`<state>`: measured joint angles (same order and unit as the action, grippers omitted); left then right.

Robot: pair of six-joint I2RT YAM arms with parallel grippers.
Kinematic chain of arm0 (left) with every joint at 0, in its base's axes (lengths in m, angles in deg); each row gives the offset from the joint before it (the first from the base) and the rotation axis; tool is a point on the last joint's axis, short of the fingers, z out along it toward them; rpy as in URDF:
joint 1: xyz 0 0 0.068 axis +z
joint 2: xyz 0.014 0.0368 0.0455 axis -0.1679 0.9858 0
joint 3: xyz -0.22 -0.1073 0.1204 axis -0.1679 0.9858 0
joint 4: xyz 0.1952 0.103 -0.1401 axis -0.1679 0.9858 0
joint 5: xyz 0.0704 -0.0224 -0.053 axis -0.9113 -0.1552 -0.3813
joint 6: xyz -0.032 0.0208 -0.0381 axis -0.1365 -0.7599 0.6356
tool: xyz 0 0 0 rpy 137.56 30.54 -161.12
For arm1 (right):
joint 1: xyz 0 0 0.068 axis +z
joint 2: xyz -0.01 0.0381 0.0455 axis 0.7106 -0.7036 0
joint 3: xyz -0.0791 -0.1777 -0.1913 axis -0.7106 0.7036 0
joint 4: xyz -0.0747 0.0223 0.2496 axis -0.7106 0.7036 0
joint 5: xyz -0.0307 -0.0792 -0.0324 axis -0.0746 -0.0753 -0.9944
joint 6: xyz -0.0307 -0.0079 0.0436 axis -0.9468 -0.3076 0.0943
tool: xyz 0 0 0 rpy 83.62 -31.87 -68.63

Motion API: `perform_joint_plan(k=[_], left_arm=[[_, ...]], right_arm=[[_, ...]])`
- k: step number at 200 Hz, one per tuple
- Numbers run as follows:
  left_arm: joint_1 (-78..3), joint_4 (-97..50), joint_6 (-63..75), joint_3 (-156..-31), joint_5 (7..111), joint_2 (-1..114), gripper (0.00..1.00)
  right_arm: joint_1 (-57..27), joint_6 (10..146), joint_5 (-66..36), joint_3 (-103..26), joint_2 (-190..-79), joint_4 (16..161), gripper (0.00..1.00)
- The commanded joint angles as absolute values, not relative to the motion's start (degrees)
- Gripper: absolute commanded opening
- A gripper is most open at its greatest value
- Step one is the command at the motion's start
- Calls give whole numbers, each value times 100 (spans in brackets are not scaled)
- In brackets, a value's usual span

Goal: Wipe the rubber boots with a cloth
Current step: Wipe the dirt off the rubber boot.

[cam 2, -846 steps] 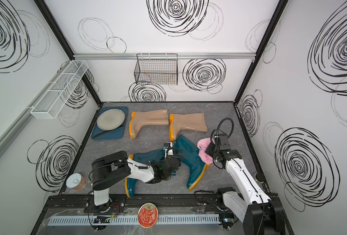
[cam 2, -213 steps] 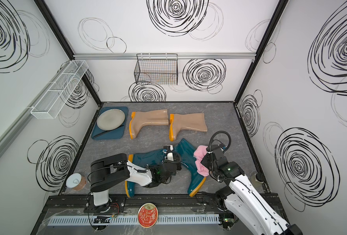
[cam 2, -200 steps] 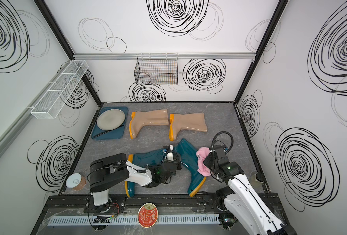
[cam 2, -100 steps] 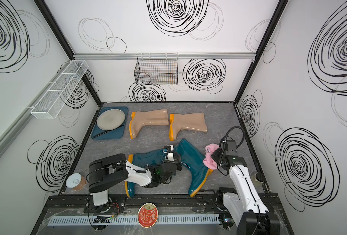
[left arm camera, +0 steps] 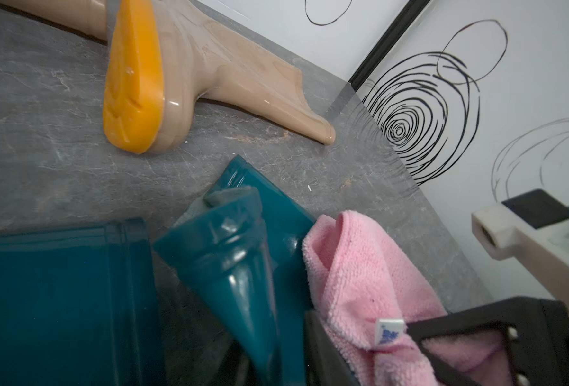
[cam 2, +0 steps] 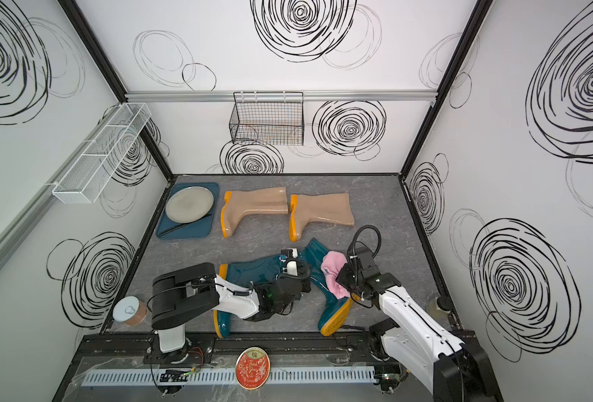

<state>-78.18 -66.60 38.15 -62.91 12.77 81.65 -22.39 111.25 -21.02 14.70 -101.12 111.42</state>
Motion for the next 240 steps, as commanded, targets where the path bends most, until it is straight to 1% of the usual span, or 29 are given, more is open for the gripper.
perform_joint_plan(k=[1, 18, 34, 43, 58, 104, 116, 129, 145, 157, 179, 213, 240], left_arm=[[-7762, -7024, 3882, -6150, 1316, 7912, 44], [-7701, -7122, 4002, -6029, 1425, 7921, 51], [-7649, -7240, 4094, -5910, 1497, 7937, 51], [-7624, -7292, 4117, -5863, 1558, 7946, 48], [-7602, -7316, 4117, -5827, 1609, 7964, 40], [-7602, -7442, 4121, -5816, 1714, 8053, 6], [-7594, -7454, 4111, -5795, 1709, 8029, 1], [-7593, -7440, 4099, -5748, 1661, 7980, 0], [-7591, -7426, 4095, -5686, 1625, 7922, 0], [-7593, -7438, 4108, -5651, 1615, 7903, 0], [-7602, -7526, 4121, -5631, 1633, 7951, 0], [-7537, -7647, 4129, -5631, 1692, 8025, 0], [-7464, -7715, 4140, -5610, 1781, 8053, 0]], right_arm=[[-2262, 10936, -2030, 1239, -10525, 11047, 0], [-2265, 10793, -2008, 1099, -10882, 11107, 0], [-2228, 10699, -1968, 981, -11164, 11027, 0], [-2195, 10640, -1860, 920, -11277, 10852, 0], [-2078, 10549, -1735, 682, -11515, 10652, 0], [-1402, 10296, -1739, -458, -12674, 10076, 0], [-1348, 10295, -1622, -727, -13089, 9906, 0], [-1345, 10302, -1511, -949, -13486, 9777, 0], [-1386, 10418, -1684, -1084, -13722, 9879, 0], [-1420, 10532, -1782, -871, -13603, 9798, 0], [-1383, 10740, -2054, -242, -12942, 9836, 0], [-1344, 11055, -2785, 468, -11638, 11172, 0], [-1312, 11047, -2919, 909, -10934, 11757, 0]])
